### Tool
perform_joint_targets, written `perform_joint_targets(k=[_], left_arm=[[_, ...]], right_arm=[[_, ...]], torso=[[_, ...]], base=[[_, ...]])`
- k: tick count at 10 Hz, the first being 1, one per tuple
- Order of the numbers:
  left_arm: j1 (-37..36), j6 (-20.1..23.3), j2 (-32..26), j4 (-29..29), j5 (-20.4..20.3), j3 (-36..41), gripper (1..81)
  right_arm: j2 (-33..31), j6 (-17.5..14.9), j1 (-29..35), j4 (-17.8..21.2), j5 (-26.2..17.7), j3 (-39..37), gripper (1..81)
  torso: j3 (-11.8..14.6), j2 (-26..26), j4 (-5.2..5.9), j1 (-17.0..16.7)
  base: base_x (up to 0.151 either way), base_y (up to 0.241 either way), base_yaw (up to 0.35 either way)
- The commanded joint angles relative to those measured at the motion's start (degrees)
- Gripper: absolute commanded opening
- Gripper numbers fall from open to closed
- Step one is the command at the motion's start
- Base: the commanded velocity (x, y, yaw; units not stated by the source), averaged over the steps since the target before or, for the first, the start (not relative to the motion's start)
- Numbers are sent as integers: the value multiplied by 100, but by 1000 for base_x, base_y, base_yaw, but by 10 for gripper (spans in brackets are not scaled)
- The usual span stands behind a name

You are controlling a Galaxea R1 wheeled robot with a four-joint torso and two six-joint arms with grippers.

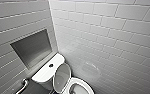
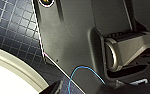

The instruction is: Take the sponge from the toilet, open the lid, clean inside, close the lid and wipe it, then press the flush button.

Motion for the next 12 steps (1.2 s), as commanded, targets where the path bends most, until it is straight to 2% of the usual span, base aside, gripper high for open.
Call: perform_joint_targets(k=[1,4,6,8,10,12], left_arm=[[-77,26,2,5,413,-14,811],[-77,9,37,-74,466,-14,811],[-77,9,37,-30,466,-14,811],[-77,9,46,-22,466,-14,811],[-77,-44,55,-83,466,-14,811],[11,-18,90,-23,562,-14,811]], right_arm=[[-85,4,-69,-72,-329,187,10],[-489,39,-33,6,-390,917,10],[-622,321,-16,95,-470,1050,10],[-569,189,-51,666,-496,927,10],[-849,259,1,614,-356,1224,10],[-1533,259,124,605,485,2039,10]], torso=[[0,0,0,0],[0,0,0,-2],[0,0,0,-2],[0,0,0,-2],[0,0,0,-2],[0,0,0,-2]], base=[[0,0,0],[0,0,0],[0,0,0],[0,0,0],[0,0,0],[0,0,0]])
